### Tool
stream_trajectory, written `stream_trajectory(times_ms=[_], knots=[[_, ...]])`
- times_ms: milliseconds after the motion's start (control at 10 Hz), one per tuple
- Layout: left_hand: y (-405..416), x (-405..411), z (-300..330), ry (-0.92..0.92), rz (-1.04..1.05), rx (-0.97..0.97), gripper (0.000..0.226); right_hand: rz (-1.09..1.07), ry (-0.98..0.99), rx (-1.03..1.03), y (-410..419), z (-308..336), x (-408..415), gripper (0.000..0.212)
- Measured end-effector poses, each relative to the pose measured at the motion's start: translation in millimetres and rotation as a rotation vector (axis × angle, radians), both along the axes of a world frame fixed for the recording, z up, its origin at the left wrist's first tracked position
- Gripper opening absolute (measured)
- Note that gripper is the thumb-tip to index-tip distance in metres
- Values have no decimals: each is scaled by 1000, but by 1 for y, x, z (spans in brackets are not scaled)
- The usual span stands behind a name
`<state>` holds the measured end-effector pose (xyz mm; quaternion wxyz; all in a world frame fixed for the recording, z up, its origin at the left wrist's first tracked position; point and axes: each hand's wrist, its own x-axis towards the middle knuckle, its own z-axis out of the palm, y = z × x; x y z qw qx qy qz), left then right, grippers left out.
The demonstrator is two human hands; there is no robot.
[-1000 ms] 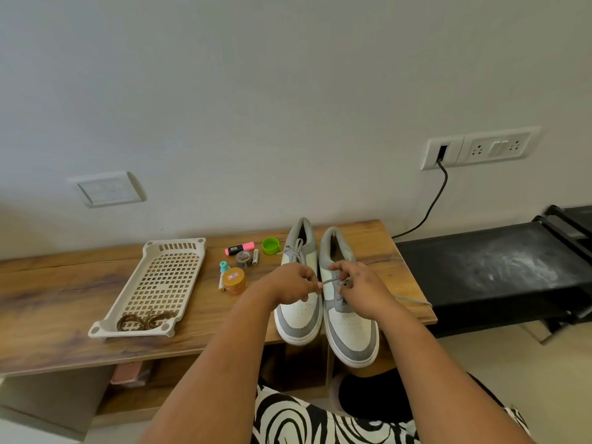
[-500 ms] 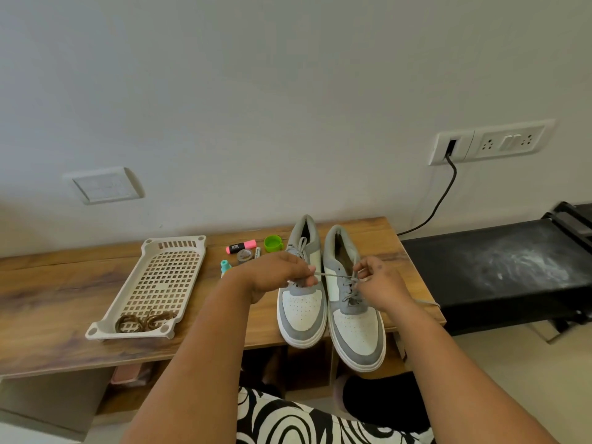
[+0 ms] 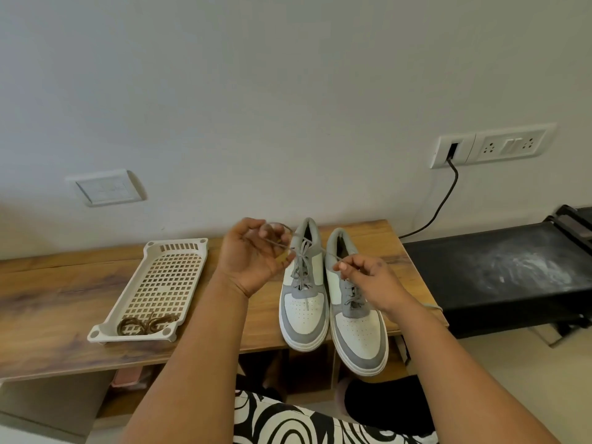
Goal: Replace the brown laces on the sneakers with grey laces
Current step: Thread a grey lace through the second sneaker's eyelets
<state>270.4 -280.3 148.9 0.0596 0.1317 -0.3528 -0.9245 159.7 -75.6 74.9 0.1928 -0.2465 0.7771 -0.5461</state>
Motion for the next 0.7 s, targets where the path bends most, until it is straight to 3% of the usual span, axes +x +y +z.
stream_trajectory(times_ms=[100, 200, 300, 400, 500, 600, 700], knots=[[-15, 1, 2, -123, 189, 38, 40, -45, -32, -40, 3, 1, -3, 19], [-30, -4, -16, -701, 133, -1125, 34, -78, -98, -86, 3, 4, -2, 25], [-15, -6, -26, -974, -164, -1910, 51, -80, -103, -96, 0, 7, -1, 29], [20, -15, -23, -453, -122, -1716, 42, -70, -87, -88, -3, 6, -2, 34], [55, -24, -22, -218, -249, -1316, 38, -61, -70, -92, -2, 3, -2, 40], [58, -31, -34, -255, -292, -1098, 25, -101, -36, -59, 0, 1, -5, 42], [57, -35, -40, -293, -349, -1051, 16, -133, 10, -16, 2, 0, -8, 52]])
